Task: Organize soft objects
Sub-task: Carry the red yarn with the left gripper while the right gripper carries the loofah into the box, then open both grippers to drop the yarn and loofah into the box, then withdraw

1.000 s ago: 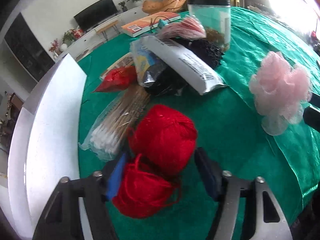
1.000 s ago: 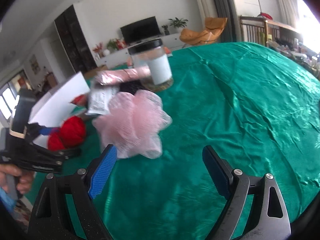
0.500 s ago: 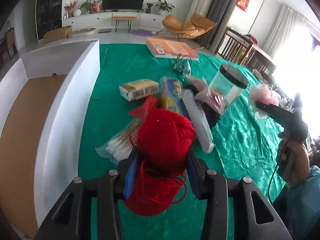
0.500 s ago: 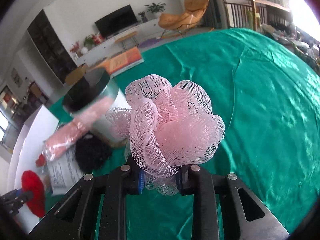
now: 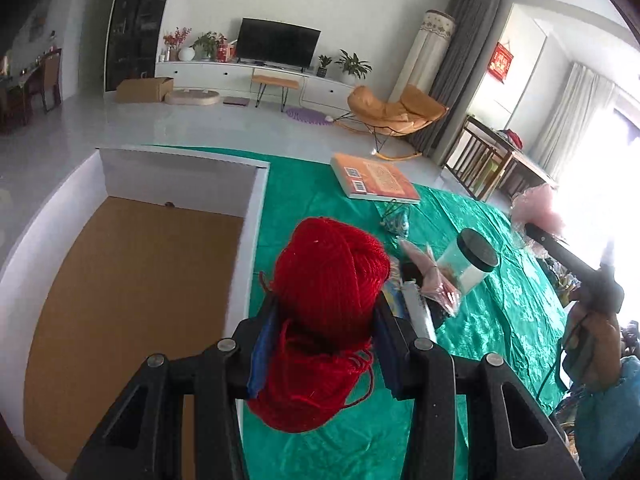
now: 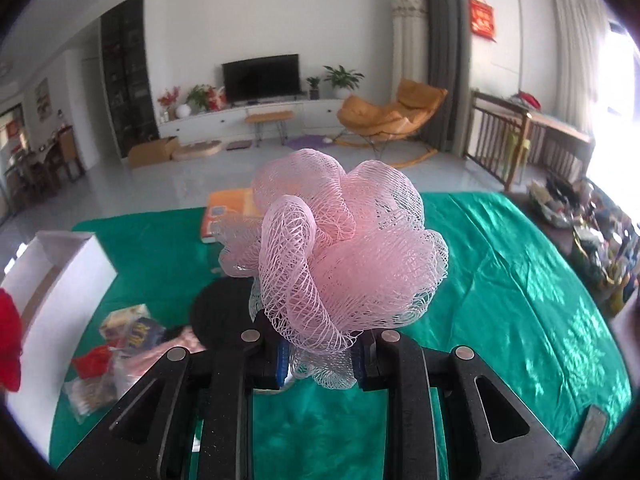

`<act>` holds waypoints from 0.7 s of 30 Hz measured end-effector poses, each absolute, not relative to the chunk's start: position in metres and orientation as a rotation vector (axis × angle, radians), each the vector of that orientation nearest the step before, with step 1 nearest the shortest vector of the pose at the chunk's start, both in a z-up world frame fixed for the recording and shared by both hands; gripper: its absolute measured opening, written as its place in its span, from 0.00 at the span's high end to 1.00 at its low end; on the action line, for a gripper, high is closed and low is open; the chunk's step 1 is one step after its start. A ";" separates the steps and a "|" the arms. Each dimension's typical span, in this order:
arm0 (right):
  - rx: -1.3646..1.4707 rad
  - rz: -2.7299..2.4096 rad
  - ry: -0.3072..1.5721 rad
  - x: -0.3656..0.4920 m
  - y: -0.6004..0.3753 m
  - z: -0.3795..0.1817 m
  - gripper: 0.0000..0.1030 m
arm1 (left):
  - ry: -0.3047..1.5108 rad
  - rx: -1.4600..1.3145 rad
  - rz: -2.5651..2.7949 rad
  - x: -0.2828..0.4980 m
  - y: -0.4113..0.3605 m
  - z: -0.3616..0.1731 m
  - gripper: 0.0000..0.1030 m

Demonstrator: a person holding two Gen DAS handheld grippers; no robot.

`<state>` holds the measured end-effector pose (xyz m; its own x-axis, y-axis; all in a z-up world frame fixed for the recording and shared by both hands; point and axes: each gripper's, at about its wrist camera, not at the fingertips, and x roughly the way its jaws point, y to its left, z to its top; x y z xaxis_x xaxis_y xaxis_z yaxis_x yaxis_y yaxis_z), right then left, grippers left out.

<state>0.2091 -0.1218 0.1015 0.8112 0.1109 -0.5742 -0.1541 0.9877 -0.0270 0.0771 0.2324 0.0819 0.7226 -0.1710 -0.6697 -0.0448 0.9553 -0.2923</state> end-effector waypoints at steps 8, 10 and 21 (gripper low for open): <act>-0.113 0.588 0.598 0.136 0.052 0.139 0.75 | 0.804 -0.275 0.157 0.017 0.320 0.074 0.57; -0.090 0.707 0.631 0.121 0.092 0.138 0.75 | 0.832 -0.263 0.239 0.003 0.338 0.069 0.47; -0.025 0.933 0.828 0.114 0.155 0.077 0.24 | 0.793 -0.364 0.411 -0.033 0.377 0.055 0.01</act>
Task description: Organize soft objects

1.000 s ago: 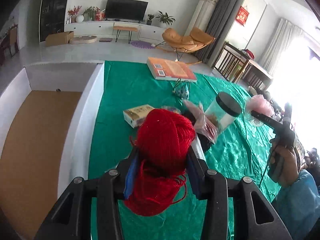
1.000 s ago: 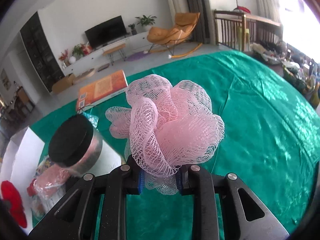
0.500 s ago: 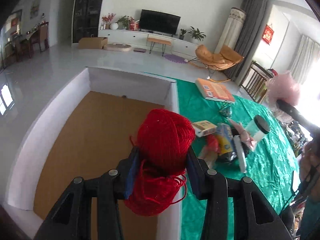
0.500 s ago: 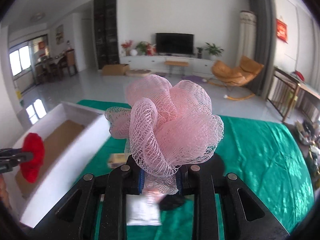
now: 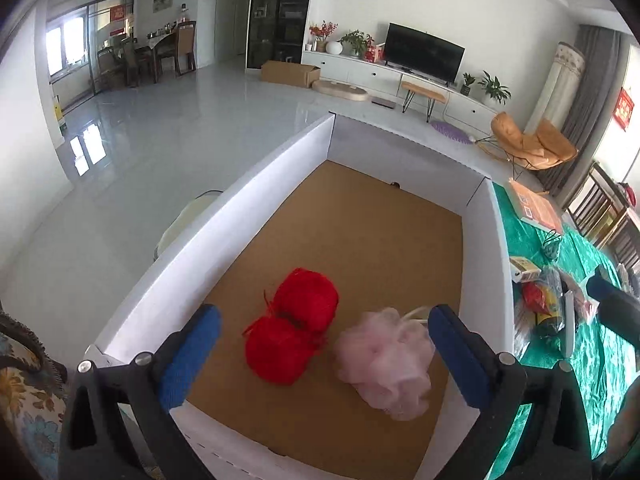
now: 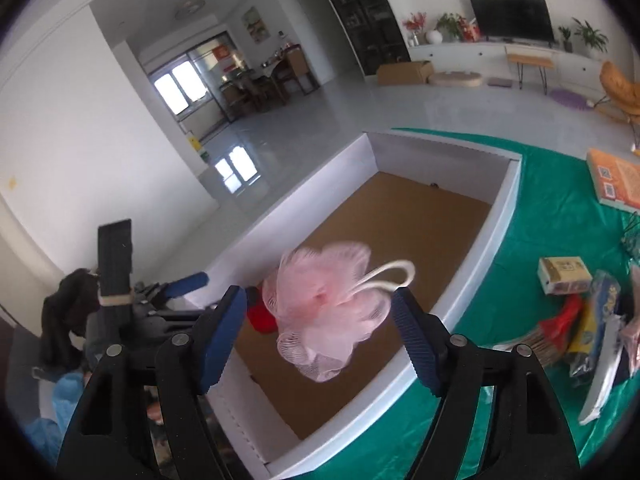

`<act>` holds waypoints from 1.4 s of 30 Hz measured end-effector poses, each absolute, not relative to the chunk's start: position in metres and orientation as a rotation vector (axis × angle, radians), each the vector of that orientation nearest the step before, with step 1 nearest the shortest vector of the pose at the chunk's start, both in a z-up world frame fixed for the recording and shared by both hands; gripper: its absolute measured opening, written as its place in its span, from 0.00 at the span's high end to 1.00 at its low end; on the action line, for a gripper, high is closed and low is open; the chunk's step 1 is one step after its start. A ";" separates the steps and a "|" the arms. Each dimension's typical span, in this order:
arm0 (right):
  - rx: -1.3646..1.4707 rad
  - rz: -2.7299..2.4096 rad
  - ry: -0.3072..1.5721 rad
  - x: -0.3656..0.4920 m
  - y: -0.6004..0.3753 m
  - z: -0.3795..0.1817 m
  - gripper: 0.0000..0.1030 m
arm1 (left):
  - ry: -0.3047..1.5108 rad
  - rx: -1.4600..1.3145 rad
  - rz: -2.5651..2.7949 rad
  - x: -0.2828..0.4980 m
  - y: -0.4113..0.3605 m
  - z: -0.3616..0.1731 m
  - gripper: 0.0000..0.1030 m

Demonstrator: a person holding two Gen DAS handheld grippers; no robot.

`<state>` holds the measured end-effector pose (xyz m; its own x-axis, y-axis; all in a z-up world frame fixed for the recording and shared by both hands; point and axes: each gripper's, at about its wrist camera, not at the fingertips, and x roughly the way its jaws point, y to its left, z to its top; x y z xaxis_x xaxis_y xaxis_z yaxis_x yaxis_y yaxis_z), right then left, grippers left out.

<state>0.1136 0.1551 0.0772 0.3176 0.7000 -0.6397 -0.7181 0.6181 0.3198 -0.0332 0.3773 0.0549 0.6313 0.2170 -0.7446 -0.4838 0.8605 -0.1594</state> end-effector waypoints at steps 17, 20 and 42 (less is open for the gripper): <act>0.034 -0.082 0.779 0.094 -0.150 -0.056 0.24 | 0.840 -0.099 -0.222 0.032 0.102 0.012 0.01; 0.078 -0.105 0.771 0.089 -0.170 -0.064 0.24 | 0.875 -0.049 -0.231 0.048 0.070 -0.022 0.01; 0.079 -0.062 0.851 0.081 -0.159 -0.076 0.19 | 0.956 0.030 -0.107 0.075 0.056 -0.088 0.00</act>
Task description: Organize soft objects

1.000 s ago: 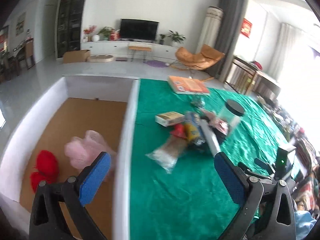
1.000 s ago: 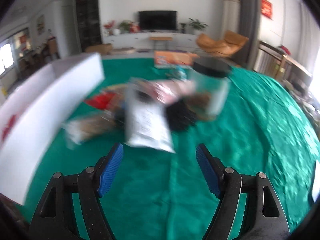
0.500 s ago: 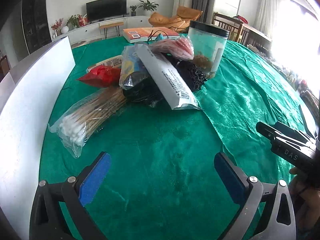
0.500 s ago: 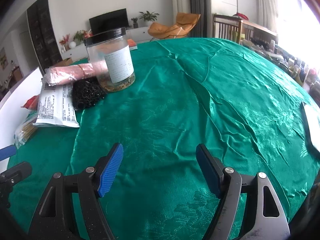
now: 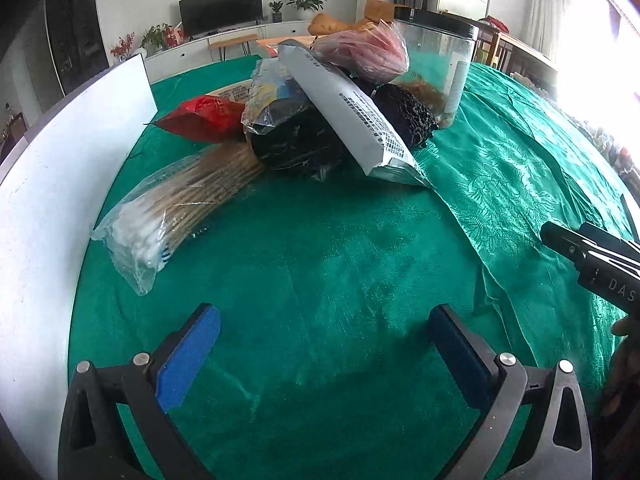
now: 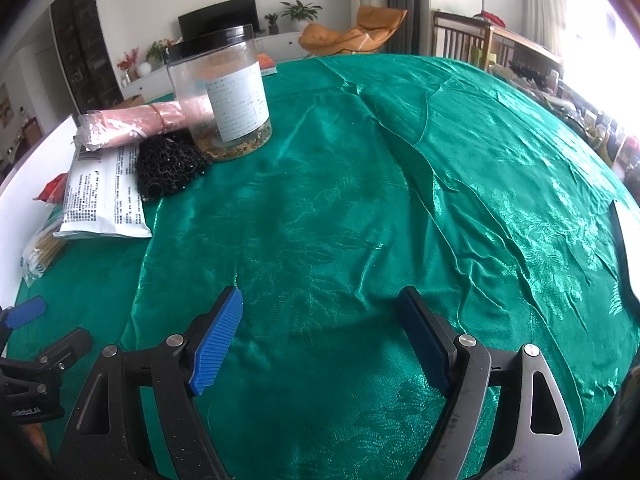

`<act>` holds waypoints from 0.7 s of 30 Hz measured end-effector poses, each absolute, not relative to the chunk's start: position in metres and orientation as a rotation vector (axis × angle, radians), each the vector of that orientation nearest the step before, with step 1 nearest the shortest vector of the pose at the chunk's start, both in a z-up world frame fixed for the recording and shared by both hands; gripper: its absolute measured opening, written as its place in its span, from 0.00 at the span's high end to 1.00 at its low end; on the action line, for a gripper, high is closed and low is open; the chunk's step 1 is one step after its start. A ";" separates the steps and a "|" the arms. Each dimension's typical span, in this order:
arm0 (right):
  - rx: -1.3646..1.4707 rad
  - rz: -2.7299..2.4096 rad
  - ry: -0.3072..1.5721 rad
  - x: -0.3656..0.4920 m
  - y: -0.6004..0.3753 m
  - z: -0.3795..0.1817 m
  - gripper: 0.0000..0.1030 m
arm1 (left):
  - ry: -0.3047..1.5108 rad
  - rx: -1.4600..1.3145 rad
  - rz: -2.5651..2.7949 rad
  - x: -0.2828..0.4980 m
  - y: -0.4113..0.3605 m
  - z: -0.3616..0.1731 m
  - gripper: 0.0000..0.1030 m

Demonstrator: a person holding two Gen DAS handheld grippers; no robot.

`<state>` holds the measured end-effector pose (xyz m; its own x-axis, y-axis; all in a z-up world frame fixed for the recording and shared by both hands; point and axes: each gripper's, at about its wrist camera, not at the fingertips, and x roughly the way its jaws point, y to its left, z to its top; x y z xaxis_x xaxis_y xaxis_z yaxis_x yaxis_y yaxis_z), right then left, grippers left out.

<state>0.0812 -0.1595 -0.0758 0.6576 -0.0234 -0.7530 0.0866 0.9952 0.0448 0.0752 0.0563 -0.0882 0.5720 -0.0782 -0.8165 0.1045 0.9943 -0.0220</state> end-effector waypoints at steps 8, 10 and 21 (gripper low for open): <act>0.072 -0.066 0.854 0.080 -0.158 -0.076 0.19 | 0.955 0.030 -0.107 0.076 0.056 -0.089 0.00; 0.070 -0.066 0.855 0.080 -0.158 -0.075 0.19 | 0.955 0.030 -0.107 0.076 0.056 -0.089 0.00; 0.067 -0.067 0.857 0.080 -0.158 -0.075 0.19 | 0.954 0.031 -0.107 0.076 0.056 -0.089 0.00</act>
